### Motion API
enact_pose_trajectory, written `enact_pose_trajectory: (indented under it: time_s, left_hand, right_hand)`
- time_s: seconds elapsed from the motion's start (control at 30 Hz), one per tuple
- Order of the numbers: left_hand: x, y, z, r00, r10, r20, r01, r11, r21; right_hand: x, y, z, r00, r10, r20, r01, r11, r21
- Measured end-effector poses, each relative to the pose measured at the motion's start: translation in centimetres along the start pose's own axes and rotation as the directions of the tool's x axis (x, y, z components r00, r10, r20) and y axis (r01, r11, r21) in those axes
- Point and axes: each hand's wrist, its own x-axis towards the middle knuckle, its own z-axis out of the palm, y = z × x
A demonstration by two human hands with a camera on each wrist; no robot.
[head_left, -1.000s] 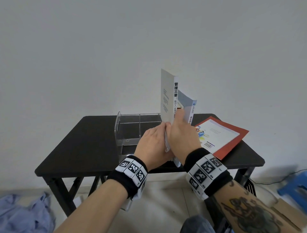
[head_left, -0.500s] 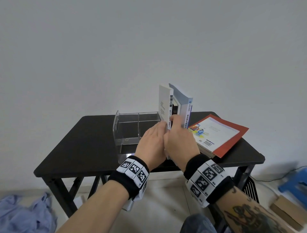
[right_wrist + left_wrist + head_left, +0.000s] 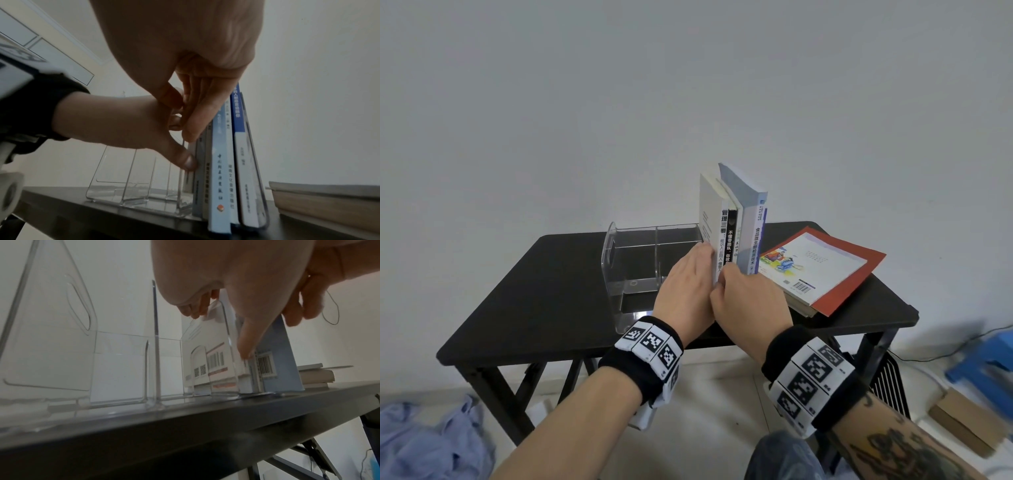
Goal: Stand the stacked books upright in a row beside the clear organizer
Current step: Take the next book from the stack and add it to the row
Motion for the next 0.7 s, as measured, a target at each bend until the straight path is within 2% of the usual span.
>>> enact_pose_trajectory:
  time_s: [0.2,0.3,0.5,0.63,0.7]
  left_hand:
    - [-0.2,0.6,-0.6,0.999,-0.019,0.039,0.020,1.000,-0.021]
    - [-0.3,0.8,-0.8,0.998,-0.048,0.039,0.049,0.998,-0.027]
    - [-0.5,1.4,-1.2,0.994,-0.109,0.028,0.110,0.992,-0.060]
    - [-0.4,1.5,-1.6,0.989,-0.144,0.027,0.145,0.986,-0.078]
    - [-0.4,1.5,-1.7,0.987,-0.154,0.037,0.157,0.985,-0.074]
  right_hand:
    - [-0.9,0.9,0.3,0.995,-0.058,-0.082,0.055,0.997,-0.045]
    - [-1.3,1.9,0.0,0.993,-0.048,-0.105,0.042,0.997,-0.061]
    - [0.3,5.9,-0.3,0.982,0.178,-0.066,-0.181,0.983,-0.036]
    - [1.7,9.4,0.6,0.948,0.299,-0.106,-0.308,0.949,-0.074]
    - [2.1,11.4,0.7,0.914,0.388,-0.119,-0.395,0.918,-0.045]
